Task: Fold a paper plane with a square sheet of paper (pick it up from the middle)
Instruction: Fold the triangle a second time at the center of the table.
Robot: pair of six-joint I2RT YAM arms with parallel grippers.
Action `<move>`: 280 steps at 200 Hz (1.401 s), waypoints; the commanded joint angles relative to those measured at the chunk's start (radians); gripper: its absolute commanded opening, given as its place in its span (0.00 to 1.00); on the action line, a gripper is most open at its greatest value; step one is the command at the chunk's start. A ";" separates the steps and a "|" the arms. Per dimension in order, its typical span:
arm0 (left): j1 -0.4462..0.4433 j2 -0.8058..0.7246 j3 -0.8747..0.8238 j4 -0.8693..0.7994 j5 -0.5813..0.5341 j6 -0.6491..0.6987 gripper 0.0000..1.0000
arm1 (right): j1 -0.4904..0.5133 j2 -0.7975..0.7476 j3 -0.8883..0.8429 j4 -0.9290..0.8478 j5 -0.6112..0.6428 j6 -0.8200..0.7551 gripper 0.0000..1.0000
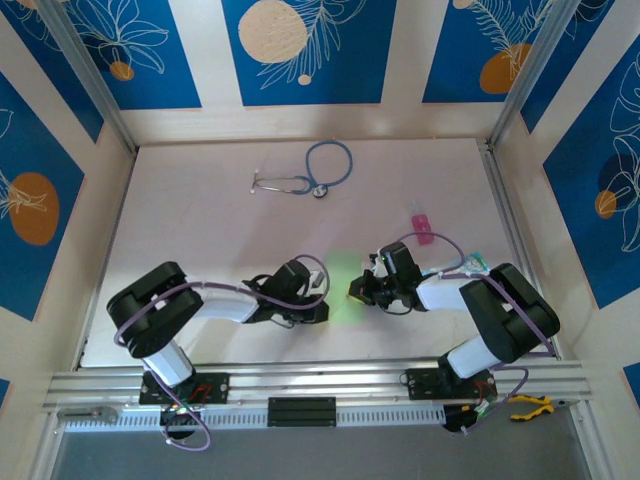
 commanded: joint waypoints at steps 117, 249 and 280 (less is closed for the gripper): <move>0.000 -0.085 0.117 -0.189 -0.024 0.098 0.03 | -0.006 0.007 -0.001 -0.112 0.057 -0.011 0.00; -0.002 0.072 0.052 -0.096 -0.064 0.026 0.00 | 0.061 -0.109 0.047 -0.113 -0.032 -0.062 0.01; -0.002 0.083 0.066 -0.097 -0.060 0.027 0.00 | 0.102 -0.051 0.015 -0.055 -0.047 -0.039 0.01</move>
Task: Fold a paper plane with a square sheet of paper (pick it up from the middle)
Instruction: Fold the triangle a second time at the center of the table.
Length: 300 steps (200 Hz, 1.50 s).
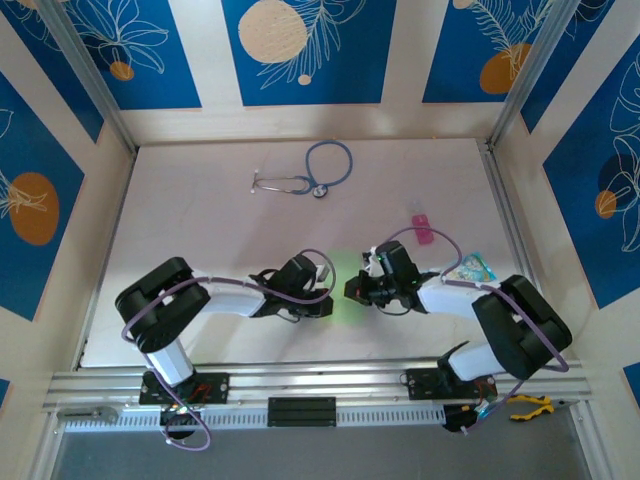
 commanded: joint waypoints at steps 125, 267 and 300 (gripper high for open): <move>-0.003 0.023 -0.041 -0.061 -0.019 -0.017 0.00 | -0.117 0.069 -0.010 -0.025 0.031 -0.020 0.00; -0.055 -0.024 -0.059 0.060 -0.114 -0.174 0.00 | -0.182 -0.137 0.024 -0.220 0.008 -0.020 0.12; -0.065 -0.108 -0.013 -0.035 -0.182 -0.115 0.08 | -0.151 -0.228 0.004 -0.324 0.055 0.034 0.20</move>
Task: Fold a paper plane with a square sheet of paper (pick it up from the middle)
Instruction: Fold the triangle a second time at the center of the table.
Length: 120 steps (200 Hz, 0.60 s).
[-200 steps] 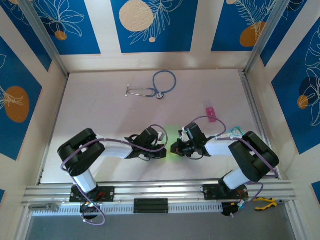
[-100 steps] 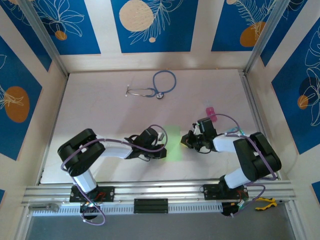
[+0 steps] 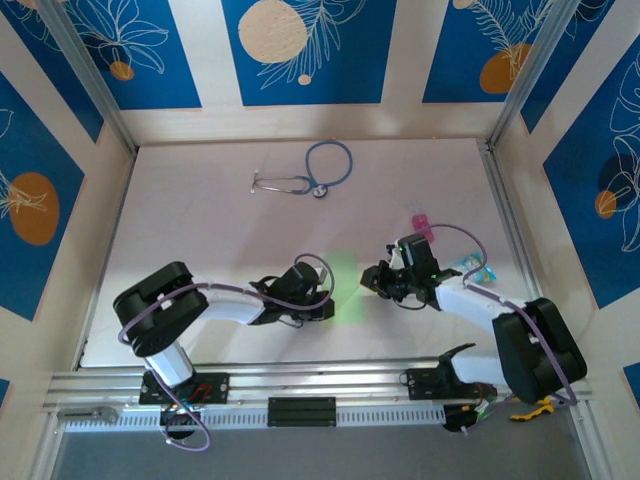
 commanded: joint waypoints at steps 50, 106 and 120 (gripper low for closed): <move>0.055 -0.090 0.150 -0.288 -0.044 0.222 0.13 | 0.082 -0.130 -0.024 -0.235 0.086 0.131 0.25; 0.102 0.004 0.218 -0.339 0.020 0.312 0.12 | 0.139 -0.106 -0.023 -0.256 0.085 0.202 0.29; 0.111 0.019 0.222 -0.330 0.023 0.318 0.12 | 0.151 -0.090 -0.018 -0.265 0.088 0.210 0.29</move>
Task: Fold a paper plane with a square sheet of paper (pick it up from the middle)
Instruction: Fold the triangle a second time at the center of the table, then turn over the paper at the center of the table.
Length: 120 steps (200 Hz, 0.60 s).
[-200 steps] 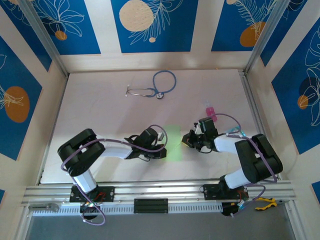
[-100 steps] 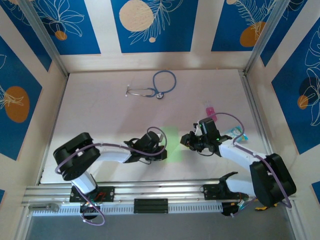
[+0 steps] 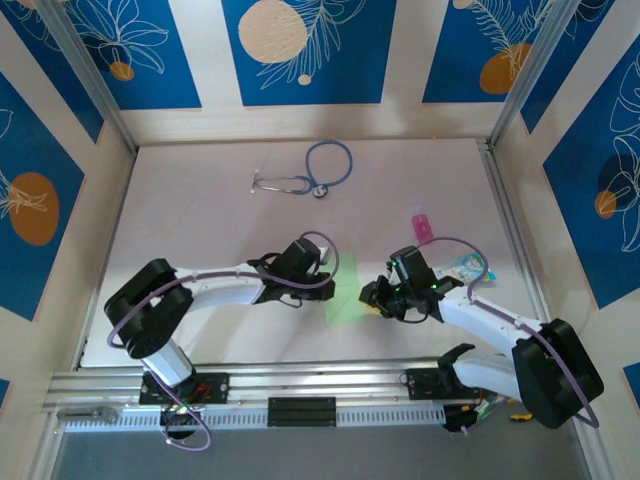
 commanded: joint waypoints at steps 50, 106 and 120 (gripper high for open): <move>0.027 0.076 0.051 -0.058 0.028 0.077 0.12 | 0.054 0.057 0.008 -0.054 0.017 0.060 0.30; 0.028 0.093 0.017 -0.047 0.029 0.071 0.10 | 0.075 0.118 0.038 -0.056 0.008 0.043 0.29; 0.028 0.095 0.007 -0.041 0.029 0.068 0.09 | 0.078 0.135 0.051 -0.054 -0.001 0.033 0.29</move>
